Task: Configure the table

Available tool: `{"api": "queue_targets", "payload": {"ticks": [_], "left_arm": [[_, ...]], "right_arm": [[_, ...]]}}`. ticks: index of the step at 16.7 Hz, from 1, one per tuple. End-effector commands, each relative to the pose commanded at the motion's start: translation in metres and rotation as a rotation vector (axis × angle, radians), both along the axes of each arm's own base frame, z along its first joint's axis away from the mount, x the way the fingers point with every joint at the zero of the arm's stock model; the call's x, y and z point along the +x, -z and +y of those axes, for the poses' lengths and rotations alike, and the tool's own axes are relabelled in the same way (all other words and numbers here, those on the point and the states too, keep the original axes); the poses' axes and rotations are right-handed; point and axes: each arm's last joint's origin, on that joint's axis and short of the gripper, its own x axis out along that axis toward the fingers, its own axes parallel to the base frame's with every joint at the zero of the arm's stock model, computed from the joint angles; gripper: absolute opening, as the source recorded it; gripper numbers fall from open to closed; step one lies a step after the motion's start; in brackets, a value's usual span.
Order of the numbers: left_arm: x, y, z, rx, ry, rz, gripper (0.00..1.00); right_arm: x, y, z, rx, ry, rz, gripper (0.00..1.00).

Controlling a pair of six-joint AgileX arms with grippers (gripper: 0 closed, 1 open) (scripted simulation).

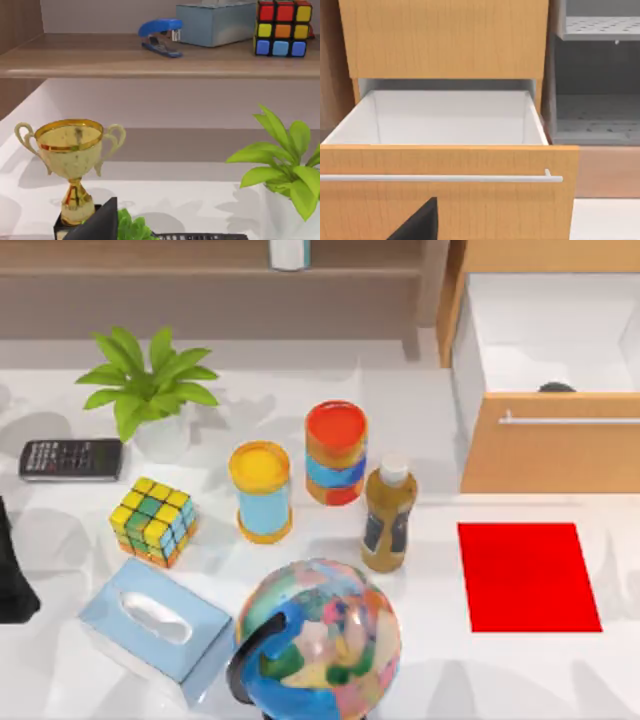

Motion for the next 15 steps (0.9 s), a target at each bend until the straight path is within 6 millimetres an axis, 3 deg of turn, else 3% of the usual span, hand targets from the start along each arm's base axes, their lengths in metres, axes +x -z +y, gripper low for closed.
{"api": "queue_targets", "payload": {"ticks": [5, 10, 12, 15], "left_arm": [[0.000, 0.000, 0.000, 0.000, 0.000, 0.000, 1.00], [0.000, 0.000, 0.000, 0.000, 0.000, 0.000, 1.00], [0.000, 0.000, 0.000, 0.000, 0.000, 0.000, 1.00], [0.000, 0.000, 0.000, 0.000, 0.000, 0.000, 1.00]], "right_arm": [[0.001, -0.008, -0.001, 0.003, 0.025, 0.059, 1.00], [0.014, -0.052, -0.003, 0.005, 0.112, 0.330, 1.00], [0.031, -0.078, -0.003, 0.000, 0.138, 0.481, 1.00], [0.079, -0.114, 0.002, -0.015, 0.155, 0.729, 1.00]]}}
